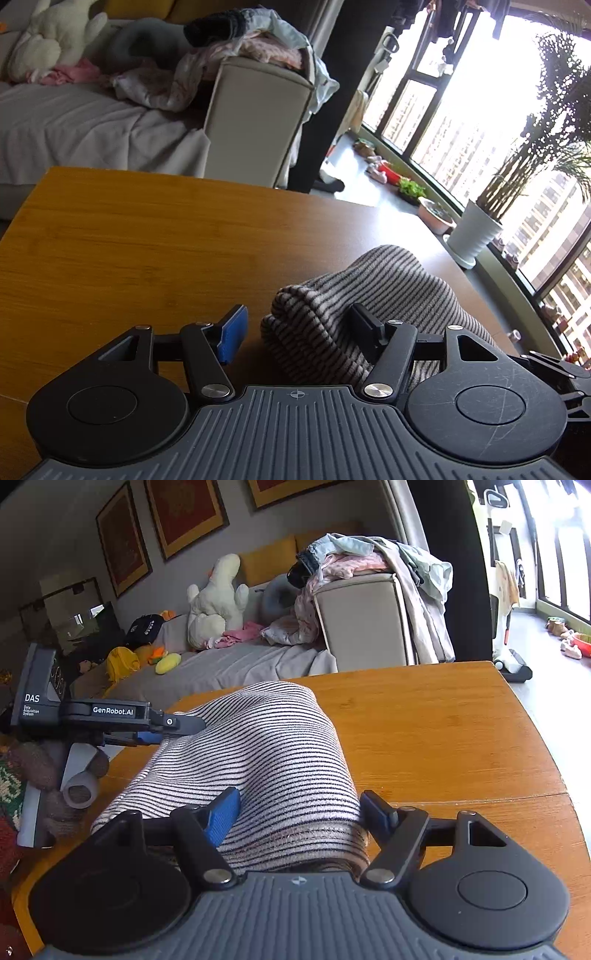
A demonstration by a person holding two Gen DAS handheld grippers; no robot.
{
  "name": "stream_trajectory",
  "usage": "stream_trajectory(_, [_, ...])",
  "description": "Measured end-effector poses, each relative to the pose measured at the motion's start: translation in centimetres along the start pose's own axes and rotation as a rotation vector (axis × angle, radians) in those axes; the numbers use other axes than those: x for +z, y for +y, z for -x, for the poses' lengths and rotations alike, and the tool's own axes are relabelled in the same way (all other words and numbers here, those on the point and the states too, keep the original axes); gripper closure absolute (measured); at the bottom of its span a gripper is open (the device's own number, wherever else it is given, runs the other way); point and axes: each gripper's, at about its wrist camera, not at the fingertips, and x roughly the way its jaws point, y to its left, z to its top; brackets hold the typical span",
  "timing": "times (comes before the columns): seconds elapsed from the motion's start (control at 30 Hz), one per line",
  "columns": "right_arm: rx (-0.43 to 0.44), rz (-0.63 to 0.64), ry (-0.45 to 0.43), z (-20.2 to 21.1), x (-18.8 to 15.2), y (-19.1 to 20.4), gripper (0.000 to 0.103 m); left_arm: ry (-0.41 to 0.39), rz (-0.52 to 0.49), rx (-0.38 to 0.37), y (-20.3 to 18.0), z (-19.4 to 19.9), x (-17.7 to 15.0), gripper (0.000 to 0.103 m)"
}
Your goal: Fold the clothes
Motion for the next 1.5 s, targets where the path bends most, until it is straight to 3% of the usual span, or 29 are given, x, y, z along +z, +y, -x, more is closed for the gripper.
stream_trajectory(0.2, [-0.029,0.069,0.006,0.9,0.3,0.8,0.030,-0.045,0.087,0.045,1.9,3.2,0.5,0.032])
stream_trajectory(0.3, [-0.075,0.206,-0.057,2.2,0.3,2.8,0.030,-0.053,0.113,0.075,2.8,4.1,0.5,0.033])
stream_trajectory(0.4, [0.000,0.344,-0.124,3.9,-0.2,5.7,0.030,-0.037,0.137,0.096,3.5,4.0,0.2,0.033])
stream_trajectory(0.47, [0.084,0.411,-0.139,4.7,-0.7,7.7,0.028,-0.018,0.174,0.075,4.1,4.0,-0.5,0.034])
stream_trajectory(0.53, [0.103,0.505,-0.131,4.6,-1.7,9.6,0.024,0.003,0.204,0.043,4.4,4.1,-1.4,0.034])
stream_trajectory(0.6, [0.061,0.615,-0.106,3.7,-3.1,11.1,0.024,0.029,0.199,0.007,4.0,4.4,-2.7,0.038])
stream_trajectory(0.63, [0.017,0.672,-0.091,3.1,-3.9,11.5,0.029,0.039,0.186,-0.015,3.6,4.7,-3.4,0.043])
stream_trajectory(0.67, [0.020,0.672,-0.076,2.8,-3.9,11.4,0.038,0.050,0.171,-0.038,3.2,4.9,-4.0,0.050])
stream_trajectory(0.73, [0.056,0.611,-0.065,3.1,-3.4,10.8,0.067,0.059,0.131,-0.099,2.0,5.5,-5.1,0.052])
stream_trajectory(0.8, [0.081,0.504,-0.096,4.0,-1.6,9.8,0.086,0.068,0.083,-0.174,0.6,6.0,-6.4,0.054])
stream_trajectory(0.83, [0.090,0.452,-0.113,4.4,-0.7,9.4,0.090,0.075,0.068,-0.208,0.0,5.9,-6.8,0.054])
stream_trajectory(0.93, [0.116,0.308,-0.179,5.3,2.6,8.0,0.093,0.101,0.026,-0.280,-1.7,5.0,-8.0,0.057])
stream_trajectory(1.07, [0.189,0.265,-0.246,4.3,6.1,8.0,0.093,0.123,-0.002,-0.284,-3.2,3.1,-8.5,0.057])
stream_trajectory(1.17, [0.245,0.187,-0.117,0.9,5.9,7.5,0.093,0.117,-0.007,-0.286,-3.5,2.7,-8.5,0.057])
stream_trajectory(1.27, [0.254,0.144,-0.002,-1.8,3.4,7.2,0.092,0.113,-0.021,-0.280,-3.5,2.9,-8.8,0.056])
stream_trajectory(1.5, [0.232,0.206,-0.019,-0.7,0.6,7.3,0.091,0.128,-0.037,-0.256,-3.3,3.3,-8.9,0.051])
